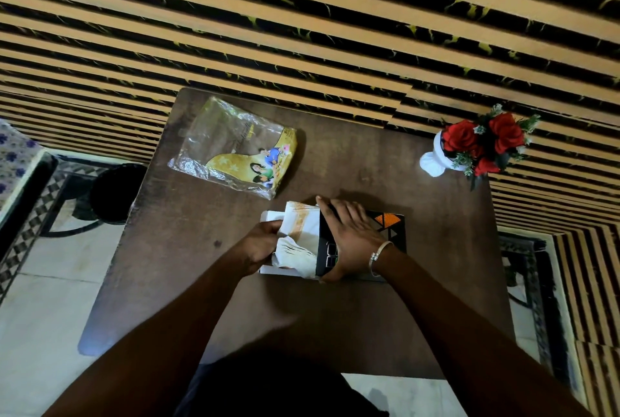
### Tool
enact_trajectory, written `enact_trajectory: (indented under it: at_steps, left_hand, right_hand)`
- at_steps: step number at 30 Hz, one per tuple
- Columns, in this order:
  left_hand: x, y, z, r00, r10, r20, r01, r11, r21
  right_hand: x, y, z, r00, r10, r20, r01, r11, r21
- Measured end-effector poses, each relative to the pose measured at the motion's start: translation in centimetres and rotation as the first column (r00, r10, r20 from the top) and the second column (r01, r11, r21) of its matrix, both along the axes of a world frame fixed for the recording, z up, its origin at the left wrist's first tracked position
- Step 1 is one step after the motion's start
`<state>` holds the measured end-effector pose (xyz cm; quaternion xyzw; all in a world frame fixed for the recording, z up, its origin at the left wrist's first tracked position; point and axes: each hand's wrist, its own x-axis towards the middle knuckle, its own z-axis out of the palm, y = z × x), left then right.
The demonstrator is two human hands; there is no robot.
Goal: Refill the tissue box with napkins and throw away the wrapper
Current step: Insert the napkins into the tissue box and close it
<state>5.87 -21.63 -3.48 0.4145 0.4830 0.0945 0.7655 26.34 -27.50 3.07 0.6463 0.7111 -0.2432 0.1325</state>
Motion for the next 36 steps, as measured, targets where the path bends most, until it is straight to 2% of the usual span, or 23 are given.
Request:
enact_trajectory:
  at_steps: [6,11,13,18,21,25,31,36]
  left_hand:
    - [2.6,-0.8,-1.4,0.994,-0.102,-0.047,0.109,0.976,0.190]
    - [4.3,-1.8,-0.9,0.976,-0.203,-0.076,0.216,0.919,0.330]
    - [4.6,-1.8,-1.3,0.960,-0.247,-0.133,0.280,0.879,0.386]
    - [5.1,-1.9,-2.0,0.938,-0.300,-0.175,0.347,0.832,0.432]
    - [5.1,-2.2,-2.8,0.946,-0.248,-0.210,0.321,0.812,0.488]
    - [4.9,-2.6,-3.2,0.910,-0.088,-0.405,0.322,0.765,0.558]
    - [5.2,-2.4,-3.0,0.913,-0.065,-0.403,0.296,0.786,0.543]
    - [5.8,-2.8,-2.8,0.905,-0.158,-0.395,0.376,0.731,0.569]
  right_hand:
    - [-0.6,-0.1,-0.1,1.000,0.012,0.008,-0.012,1.000,0.001]
    - [-1.1,-0.1,-0.3,1.000,0.014,0.002,-0.014,1.000,-0.017]
    - [-1.2,-0.1,-0.5,1.000,0.018,0.000,-0.018,0.999,-0.027]
    - [-1.5,-0.3,-1.2,0.999,0.045,0.008,-0.044,0.999,-0.020]
    - [-1.4,-0.3,-1.2,0.999,0.042,-0.001,-0.042,0.999,-0.026]
    - [-1.5,-0.3,-1.3,0.998,0.063,0.020,-0.063,0.998,-0.002]
    - [-1.6,-0.2,-1.4,0.997,0.070,0.017,-0.069,0.998,-0.013]
    - [-1.8,-0.6,-1.2,0.997,0.077,0.015,-0.077,0.997,-0.009]
